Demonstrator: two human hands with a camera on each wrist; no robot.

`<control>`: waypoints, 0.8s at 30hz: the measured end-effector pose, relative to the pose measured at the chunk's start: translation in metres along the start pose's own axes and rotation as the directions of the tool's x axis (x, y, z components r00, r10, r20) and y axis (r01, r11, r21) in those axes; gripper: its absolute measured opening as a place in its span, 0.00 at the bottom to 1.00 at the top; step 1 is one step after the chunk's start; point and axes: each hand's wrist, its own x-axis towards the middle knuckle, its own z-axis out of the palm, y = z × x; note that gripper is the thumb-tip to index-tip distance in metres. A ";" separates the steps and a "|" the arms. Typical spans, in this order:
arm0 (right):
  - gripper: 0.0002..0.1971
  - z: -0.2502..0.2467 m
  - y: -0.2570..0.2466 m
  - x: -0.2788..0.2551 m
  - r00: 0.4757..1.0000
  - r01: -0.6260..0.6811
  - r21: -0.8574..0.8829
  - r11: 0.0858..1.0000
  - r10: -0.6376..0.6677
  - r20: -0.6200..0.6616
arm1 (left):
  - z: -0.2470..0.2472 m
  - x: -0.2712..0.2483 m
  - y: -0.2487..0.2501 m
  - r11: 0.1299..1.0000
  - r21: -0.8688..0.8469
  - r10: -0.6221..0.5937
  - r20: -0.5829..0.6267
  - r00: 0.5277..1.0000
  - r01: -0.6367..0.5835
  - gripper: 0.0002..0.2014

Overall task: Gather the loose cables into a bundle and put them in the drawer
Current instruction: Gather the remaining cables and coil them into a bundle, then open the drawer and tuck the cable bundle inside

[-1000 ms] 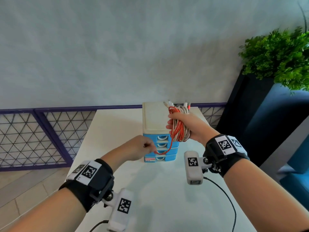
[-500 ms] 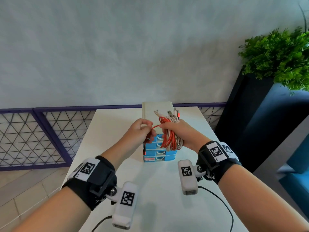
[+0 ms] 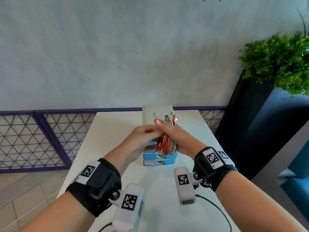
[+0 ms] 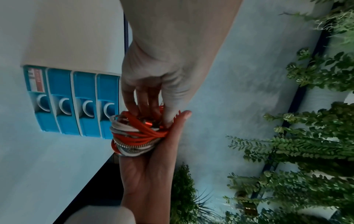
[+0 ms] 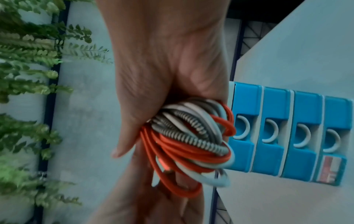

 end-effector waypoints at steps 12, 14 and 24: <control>0.14 -0.010 -0.011 0.001 0.994 -0.102 -0.291 0.951 0.110 0.010 | -0.029 -0.014 0.005 0.586 0.794 0.273 -0.002 0.962 -0.164 0.07; 0.11 -0.011 -0.016 -0.002 0.989 -0.116 -0.370 0.922 0.141 0.043 | -0.034 -0.015 0.002 0.160 0.965 0.478 0.110 0.872 -0.210 0.27; 0.07 0.010 -0.020 -0.009 0.905 -0.106 -0.582 0.806 0.321 0.280 | -0.014 0.009 -0.006 -0.424 0.737 0.489 0.675 0.553 -0.526 0.18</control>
